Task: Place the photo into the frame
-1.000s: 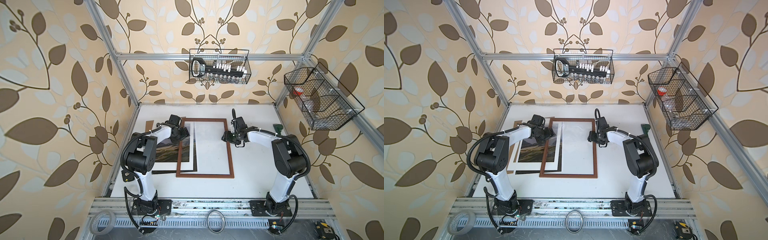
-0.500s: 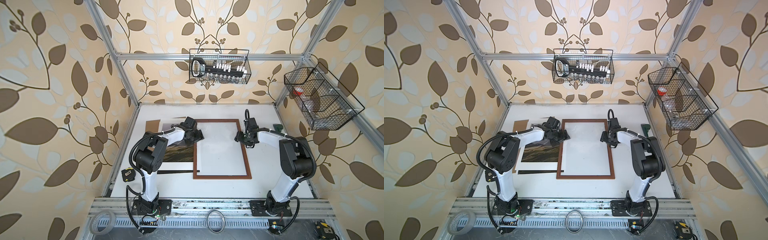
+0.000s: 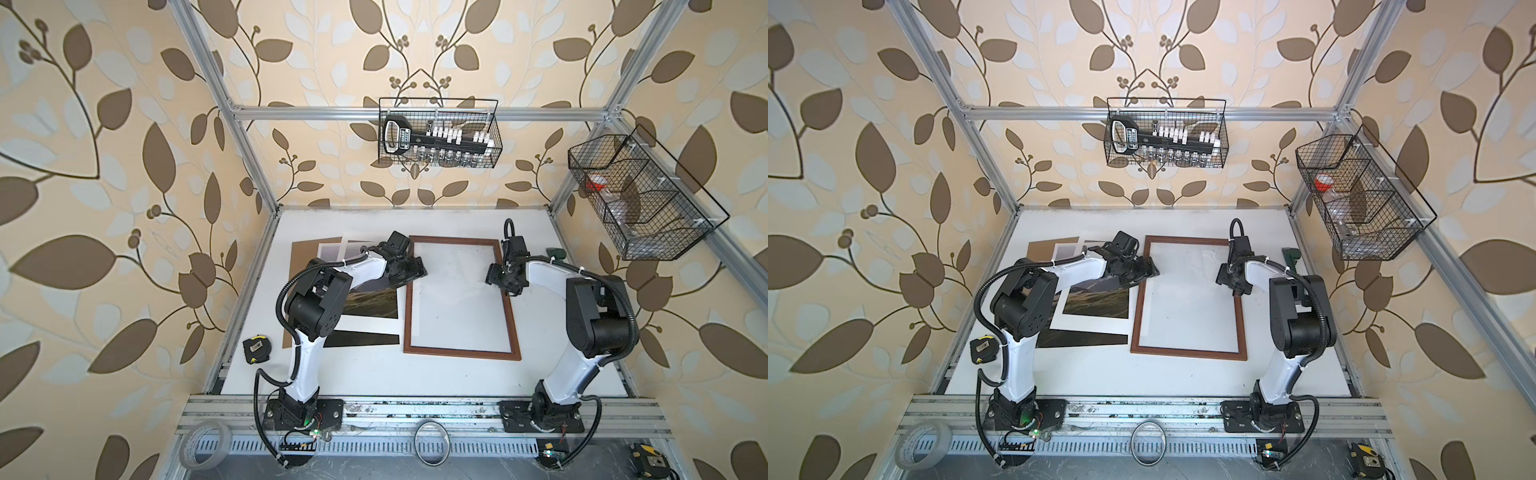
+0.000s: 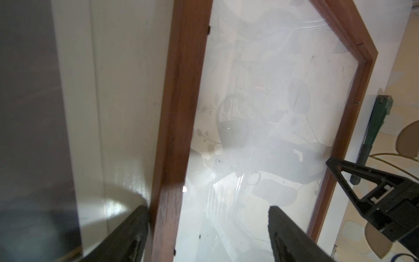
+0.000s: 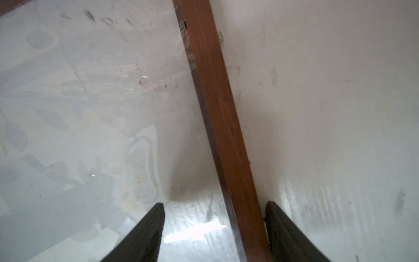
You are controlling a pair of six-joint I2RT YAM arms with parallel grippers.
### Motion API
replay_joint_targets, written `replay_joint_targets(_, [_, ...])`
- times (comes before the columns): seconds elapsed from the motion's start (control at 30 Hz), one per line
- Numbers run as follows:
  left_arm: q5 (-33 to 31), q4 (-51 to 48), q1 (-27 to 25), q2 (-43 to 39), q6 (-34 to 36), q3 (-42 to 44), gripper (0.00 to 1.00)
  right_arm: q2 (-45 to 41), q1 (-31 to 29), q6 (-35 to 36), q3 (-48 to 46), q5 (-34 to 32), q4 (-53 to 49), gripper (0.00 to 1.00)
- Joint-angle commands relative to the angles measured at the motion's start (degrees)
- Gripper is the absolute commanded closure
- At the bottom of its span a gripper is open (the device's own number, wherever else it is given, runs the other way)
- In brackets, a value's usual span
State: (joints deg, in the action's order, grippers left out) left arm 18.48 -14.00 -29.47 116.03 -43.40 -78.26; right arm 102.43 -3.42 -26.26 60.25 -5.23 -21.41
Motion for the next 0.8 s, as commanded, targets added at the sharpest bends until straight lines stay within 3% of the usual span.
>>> replay_joint_targets(0.0, [2.35, -0.33, 3.12, -7.73, 1.77, 5.22, 0.16, -3.33, -1.41, 1.18, 1.33, -4.64, -3.57, 0.27])
replay_joint_targets(0.17, [-0.99, -1.97, 8.18, -16.35, 5.44, 12.15, 0.17, -5.9, -6.73, 1.33, 4.52, -14.58, -9.49, 0.27])
replay_joint_targets(0.37, [-4.72, -1.87, 10.57, -25.1, 4.38, 22.26, 0.25, -8.07, -21.78, -1.75, 6.24, -23.84, -14.63, 0.28])
replay_joint_targets(0.57, [-4.94, 2.51, 10.58, -30.77, -0.67, 31.9, 0.38, -4.79, -39.99, -9.27, 10.33, -15.98, -13.57, 0.43])
replay_joint_targets(0.67, [-5.58, 3.65, 10.58, -32.25, -2.49, 35.21, 0.49, -0.29, -46.25, -11.98, 13.69, -13.99, -13.17, 0.53])
replay_joint_targets(0.77, [-6.52, 4.1, 10.58, -33.18, -4.03, 38.15, 0.58, 2.93, -50.33, -13.53, 15.53, -12.81, -13.21, 0.54])
